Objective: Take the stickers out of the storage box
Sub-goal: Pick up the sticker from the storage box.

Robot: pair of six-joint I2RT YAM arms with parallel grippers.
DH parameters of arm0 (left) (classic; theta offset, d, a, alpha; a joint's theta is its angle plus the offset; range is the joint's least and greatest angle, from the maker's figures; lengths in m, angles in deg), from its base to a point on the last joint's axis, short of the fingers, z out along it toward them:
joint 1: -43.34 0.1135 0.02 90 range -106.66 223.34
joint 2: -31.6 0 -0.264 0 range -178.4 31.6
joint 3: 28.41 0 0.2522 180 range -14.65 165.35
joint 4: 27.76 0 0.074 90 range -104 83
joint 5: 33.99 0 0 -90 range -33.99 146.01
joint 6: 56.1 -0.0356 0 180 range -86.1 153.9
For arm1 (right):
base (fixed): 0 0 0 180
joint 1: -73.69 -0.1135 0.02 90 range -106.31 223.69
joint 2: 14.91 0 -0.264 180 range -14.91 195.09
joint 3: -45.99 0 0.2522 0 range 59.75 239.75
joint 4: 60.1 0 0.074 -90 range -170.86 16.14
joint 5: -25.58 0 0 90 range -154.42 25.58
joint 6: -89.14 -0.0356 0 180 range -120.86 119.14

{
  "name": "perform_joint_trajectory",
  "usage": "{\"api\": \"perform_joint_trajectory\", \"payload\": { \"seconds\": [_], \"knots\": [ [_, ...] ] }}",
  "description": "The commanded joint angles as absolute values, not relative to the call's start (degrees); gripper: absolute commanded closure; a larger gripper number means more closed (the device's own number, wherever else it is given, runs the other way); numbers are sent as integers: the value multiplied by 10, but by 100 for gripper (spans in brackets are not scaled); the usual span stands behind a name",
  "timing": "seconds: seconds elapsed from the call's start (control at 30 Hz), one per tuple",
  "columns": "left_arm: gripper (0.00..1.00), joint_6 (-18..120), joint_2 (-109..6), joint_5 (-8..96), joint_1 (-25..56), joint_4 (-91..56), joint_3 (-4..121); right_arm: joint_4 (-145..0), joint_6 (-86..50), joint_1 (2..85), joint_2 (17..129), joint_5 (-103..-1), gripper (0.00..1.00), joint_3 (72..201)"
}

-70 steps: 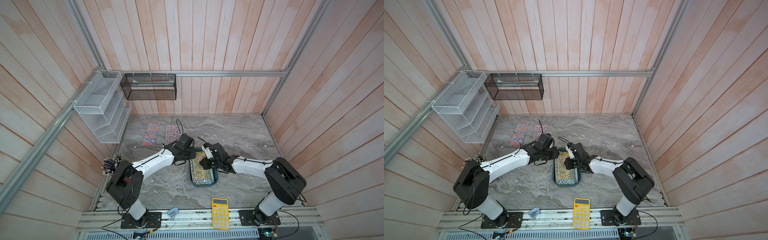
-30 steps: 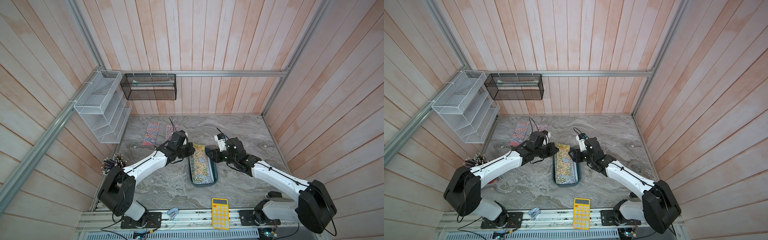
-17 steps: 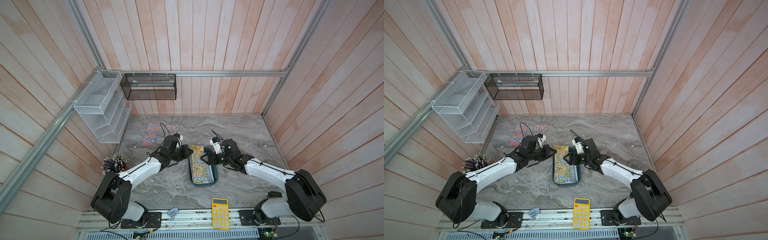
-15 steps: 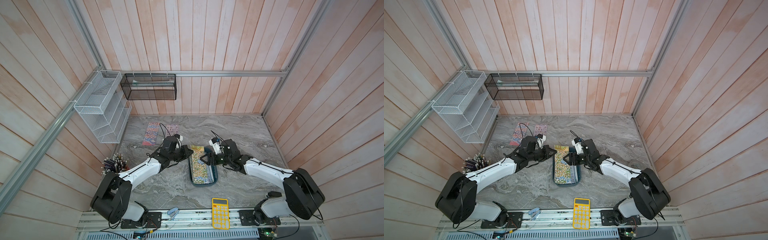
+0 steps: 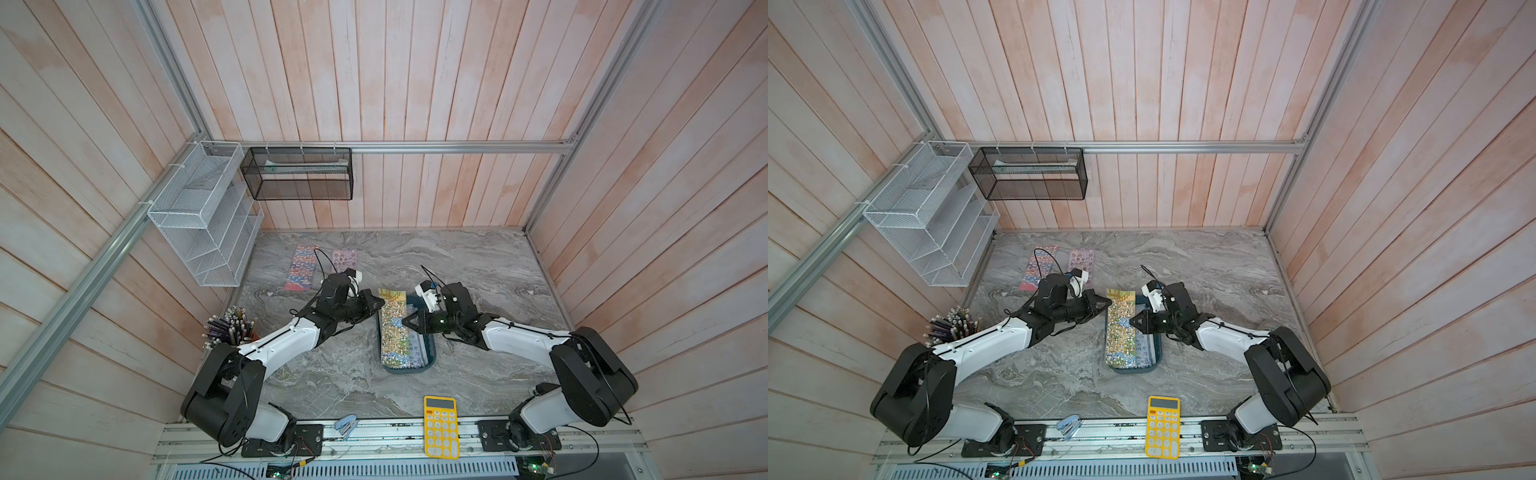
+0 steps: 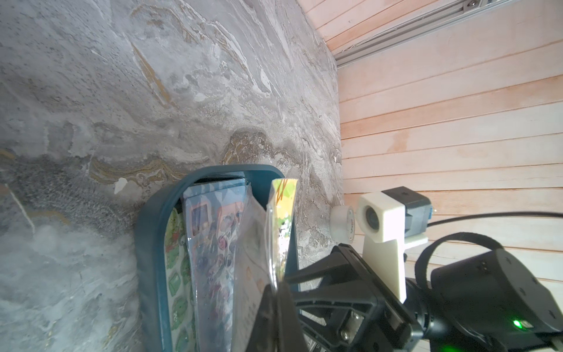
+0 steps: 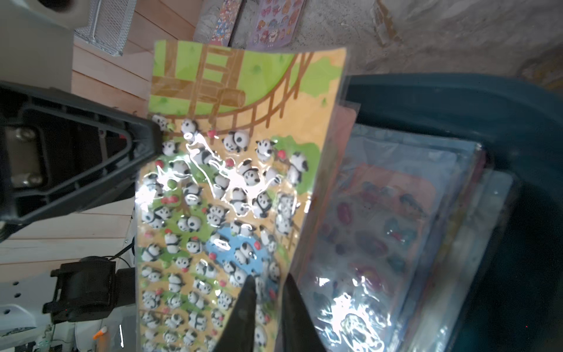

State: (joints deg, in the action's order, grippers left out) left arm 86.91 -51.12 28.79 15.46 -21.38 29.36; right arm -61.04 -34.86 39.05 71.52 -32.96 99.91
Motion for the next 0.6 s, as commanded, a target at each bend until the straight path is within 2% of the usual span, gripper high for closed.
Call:
{"api": "perform_joint_trajectory", "payload": {
  "seconds": [0.0, 0.07, 0.2, 0.37, 0.57],
  "knots": [
    [100, 869, -521, 280, 155, -229, 288, -590, -353, 391, 701, -314, 96, 996],
    [100, 869, -523, 281, 155, -229, 288, -601, -350, 391, 696, -326, 100, 999],
    [100, 866, -526, 281, 155, -226, 291, -645, -328, 391, 683, -363, 100, 1012],
    [71, 862, -525, 287, 155, -216, 298, -685, -304, 392, 664, -390, 100, 1028],
    [52, 849, -508, 306, 155, -198, 306, -703, -296, 395, 644, -402, 100, 1035]
  ]
}}
